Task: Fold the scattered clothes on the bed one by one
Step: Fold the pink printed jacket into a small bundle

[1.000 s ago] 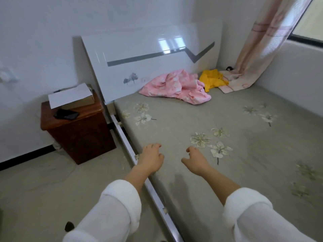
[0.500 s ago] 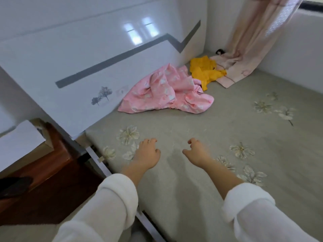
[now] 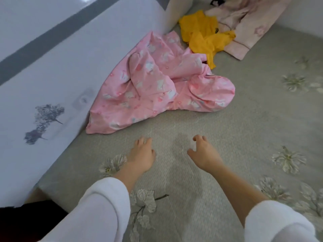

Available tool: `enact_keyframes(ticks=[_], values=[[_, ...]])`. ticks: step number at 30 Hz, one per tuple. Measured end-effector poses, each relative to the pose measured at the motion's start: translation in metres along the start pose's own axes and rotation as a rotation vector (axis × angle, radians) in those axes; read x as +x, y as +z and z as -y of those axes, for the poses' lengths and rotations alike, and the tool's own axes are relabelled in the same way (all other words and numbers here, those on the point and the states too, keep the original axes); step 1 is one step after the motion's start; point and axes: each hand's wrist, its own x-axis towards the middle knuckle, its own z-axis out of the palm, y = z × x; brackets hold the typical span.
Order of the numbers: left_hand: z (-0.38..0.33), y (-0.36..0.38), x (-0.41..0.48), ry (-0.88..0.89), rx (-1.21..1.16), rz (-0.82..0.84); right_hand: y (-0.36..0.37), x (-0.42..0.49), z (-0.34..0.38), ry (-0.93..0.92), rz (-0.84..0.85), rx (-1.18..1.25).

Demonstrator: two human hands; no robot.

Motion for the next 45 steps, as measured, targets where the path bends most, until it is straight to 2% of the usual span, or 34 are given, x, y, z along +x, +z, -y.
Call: enact_keyframes(ticks=[4,7,10,12,13,17,20,23,26,29,32,35,36,39,42,45], values=[[0.008,0.038,0.073,0.102,0.089,-0.024,0.014,0.061,-0.019,0.028,-0.088,-0.077],[0.020,0.071,0.105,0.135,0.068,-0.062,0.018,0.101,-0.038,0.033,-0.199,-0.155],[0.029,0.099,0.110,0.176,0.093,-0.280,0.009,0.139,-0.051,0.034,-0.464,-0.211],[0.030,0.104,0.111,0.192,0.095,-0.352,-0.004,0.163,-0.056,0.007,-0.630,-0.258],[0.030,0.105,0.112,0.201,0.094,-0.362,-0.011,0.174,-0.058,-0.002,-0.655,-0.299],[0.032,0.107,0.114,0.194,0.096,-0.388,-0.029,0.215,-0.066,0.073,-0.623,-0.487],[0.032,0.108,0.113,0.197,0.106,-0.387,-0.022,0.221,-0.070,0.095,-0.508,-0.572],[0.031,0.107,0.114,0.194,0.108,-0.401,0.009,0.196,-0.069,-0.034,-0.448,-0.404],[0.031,0.107,0.113,0.196,0.101,-0.380,0.031,0.154,-0.065,-0.042,-0.521,-0.259],[0.027,0.098,0.115,0.162,0.102,-0.290,0.045,0.112,-0.069,-0.010,-0.461,-0.253],[0.011,0.080,0.094,0.112,0.118,-0.109,0.063,0.063,-0.075,-0.012,-0.354,-0.217],[-0.011,0.077,0.033,0.188,0.048,0.035,0.063,0.033,-0.070,0.047,-0.287,-0.050],[-0.014,0.079,0.011,0.240,0.022,0.017,0.059,0.028,-0.065,0.050,-0.266,0.017],[-0.016,0.082,-0.018,0.333,0.055,-0.179,0.040,0.022,-0.049,0.007,-0.206,0.101],[-0.017,0.070,-0.008,0.260,0.114,-0.376,0.012,0.012,-0.040,-0.070,-0.246,0.120],[-0.028,0.049,0.004,0.234,0.109,-0.490,-0.018,-0.012,-0.033,-0.158,-0.291,0.283]])
